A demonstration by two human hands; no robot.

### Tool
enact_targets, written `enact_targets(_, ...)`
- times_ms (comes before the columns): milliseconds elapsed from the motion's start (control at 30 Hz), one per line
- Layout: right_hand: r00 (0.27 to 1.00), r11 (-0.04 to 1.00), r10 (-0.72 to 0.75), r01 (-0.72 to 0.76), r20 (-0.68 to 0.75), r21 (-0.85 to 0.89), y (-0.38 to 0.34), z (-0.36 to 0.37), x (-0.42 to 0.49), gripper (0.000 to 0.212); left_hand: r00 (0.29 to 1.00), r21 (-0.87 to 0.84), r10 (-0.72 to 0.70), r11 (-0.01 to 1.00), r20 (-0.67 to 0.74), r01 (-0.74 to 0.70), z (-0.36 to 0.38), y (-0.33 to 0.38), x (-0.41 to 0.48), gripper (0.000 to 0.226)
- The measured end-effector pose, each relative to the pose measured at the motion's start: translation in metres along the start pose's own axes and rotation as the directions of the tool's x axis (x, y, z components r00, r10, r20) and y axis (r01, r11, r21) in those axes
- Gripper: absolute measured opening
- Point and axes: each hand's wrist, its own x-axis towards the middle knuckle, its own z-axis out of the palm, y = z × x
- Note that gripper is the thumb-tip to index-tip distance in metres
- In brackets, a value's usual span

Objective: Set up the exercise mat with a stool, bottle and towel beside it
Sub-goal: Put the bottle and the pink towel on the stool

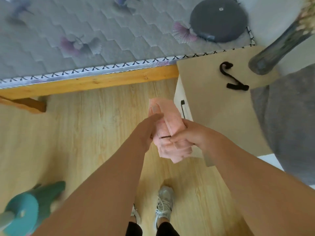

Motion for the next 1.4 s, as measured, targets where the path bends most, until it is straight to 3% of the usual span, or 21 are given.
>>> enact_targets(100,0.995,0.981,-0.018,0.036,0.093,-0.192,-0.028,0.050,0.015,0.072,0.991,-0.120,-0.013,0.993,-0.132,-0.003,-0.054,-0.008,-0.005,0.038)
enact_targets(267,0.985,0.951,0.015,0.040,0.175,-0.306,-0.053,0.133,0.032,0.077,0.919,-0.214,-0.094,0.977,-0.382,0.012,-0.137,-0.034,-0.019,0.046)
enact_targets(467,0.976,0.895,0.062,0.037,0.208,-0.444,-0.079,0.240,0.046,0.076,0.835,-0.321,-0.164,0.947,-0.525,-0.017,-0.241,-0.069,-0.048,0.047)
enact_targets(600,0.971,0.887,0.114,-0.003,0.212,-0.461,-0.093,0.305,0.050,0.062,0.769,-0.391,-0.229,0.920,-0.597,-0.030,-0.301,-0.090,-0.072,0.044)
enact_targets(800,0.946,0.860,0.219,-0.073,0.238,-0.504,-0.105,0.409,0.052,0.045,0.691,-0.571,-0.371,0.818,-0.620,-0.073,-0.394,-0.134,-0.116,0.020)
enact_targets(1033,0.944,0.661,0.273,-0.045,0.185,-0.749,-0.126,0.553,0.057,0.052,0.575,-0.654,-0.498,0.751,-0.650,-0.089,-0.492,-0.177,-0.166,0.038)
enact_targets(1233,0.943,0.630,0.242,0.026,0.228,-0.776,-0.129,0.627,0.059,0.053,0.520,-0.724,-0.589,0.684,-0.619,-0.086,-0.553,-0.214,-0.199,0.041)
enact_targets(1333,0.947,0.611,0.241,0.022,0.213,-0.791,-0.123,0.657,0.065,0.065,0.509,-0.789,-0.643,0.601,-0.573,-0.128,-0.572,-0.233,-0.208,0.035)
enact_targets(1400,0.944,0.601,0.254,0.017,0.211,-0.799,-0.117,0.674,0.071,0.072,0.504,-0.832,-0.681,0.530,-0.531,-0.161,-0.581,-0.247,-0.212,0.042)
